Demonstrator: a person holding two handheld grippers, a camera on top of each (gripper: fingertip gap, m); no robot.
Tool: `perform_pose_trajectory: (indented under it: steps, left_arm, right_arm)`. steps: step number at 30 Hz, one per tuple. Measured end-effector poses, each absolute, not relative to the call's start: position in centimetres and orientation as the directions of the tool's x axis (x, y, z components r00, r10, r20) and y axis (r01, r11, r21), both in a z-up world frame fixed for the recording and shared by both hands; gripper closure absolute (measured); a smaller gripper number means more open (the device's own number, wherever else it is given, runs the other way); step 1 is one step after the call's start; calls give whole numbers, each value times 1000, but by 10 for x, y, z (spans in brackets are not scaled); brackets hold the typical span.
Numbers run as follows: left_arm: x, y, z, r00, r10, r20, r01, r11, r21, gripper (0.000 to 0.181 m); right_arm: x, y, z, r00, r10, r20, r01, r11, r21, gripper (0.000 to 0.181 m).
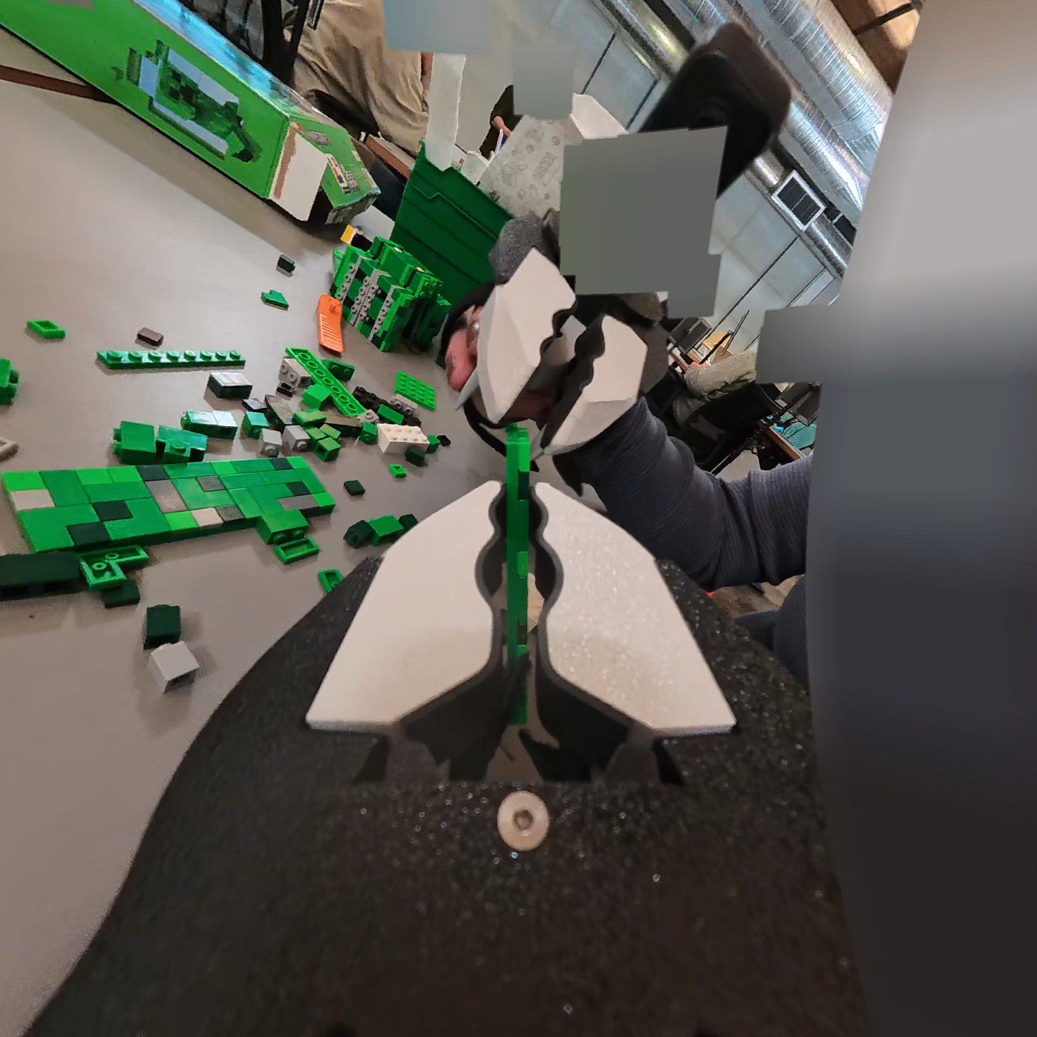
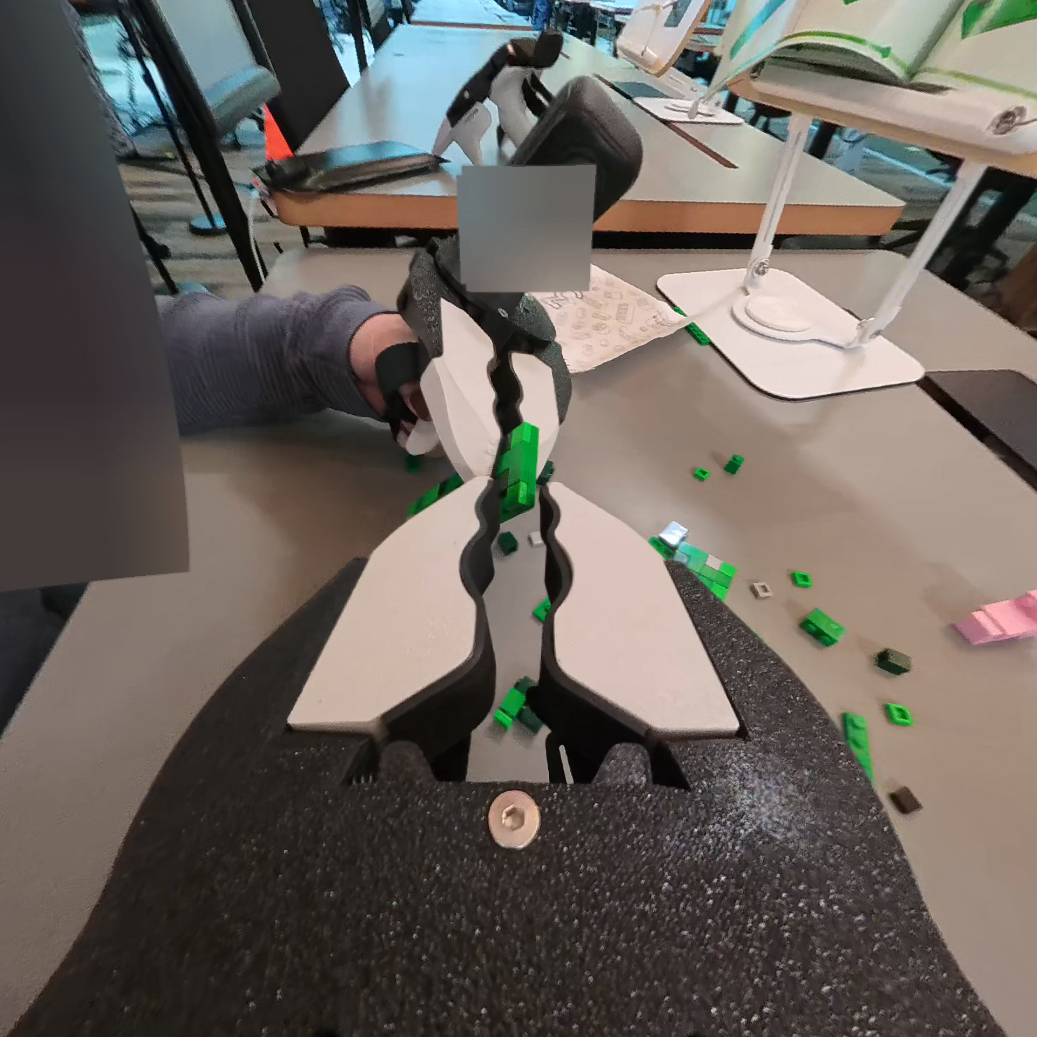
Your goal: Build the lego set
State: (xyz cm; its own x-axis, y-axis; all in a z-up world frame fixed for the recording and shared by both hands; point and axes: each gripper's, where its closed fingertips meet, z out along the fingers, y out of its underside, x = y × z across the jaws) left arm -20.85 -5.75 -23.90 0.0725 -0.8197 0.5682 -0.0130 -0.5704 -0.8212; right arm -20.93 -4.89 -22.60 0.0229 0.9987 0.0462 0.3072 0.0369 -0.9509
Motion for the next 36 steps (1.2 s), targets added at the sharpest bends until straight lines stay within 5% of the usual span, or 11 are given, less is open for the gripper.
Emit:
perform_pose_trajectory:
  steps: [12, 21, 28, 32, 36]
  left_arm:
    - [-213, -47, -249, 117, -707, 697, 15, -701, -713, 176]
    - [-211, -48, -253, 109, -684, 721, 3, -725, -688, 176]
    - [-208, -67, -245, 36, -794, 607, -83, -608, -790, 176]
    - [-206, -66, -237, 16, -814, 581, -29, -581, -813, 176]
    - [-209, -61, -231, -23, -762, 647, 25, -648, -762, 148]
  right_arm:
    - [-217, -36, -241, 101, 882, 461, 522, 347, -779, 172]
    - [-215, -37, -245, 96, 920, 379, 492, 287, -822, 170]
    - [-212, -62, -237, -59, 995, -85, 330, -61, -942, 172]
    - [-211, -58, -227, -56, 990, -128, 259, -110, -960, 173]
    - [-209, -43, -215, 21, 991, -130, 171, -132, -976, 174]
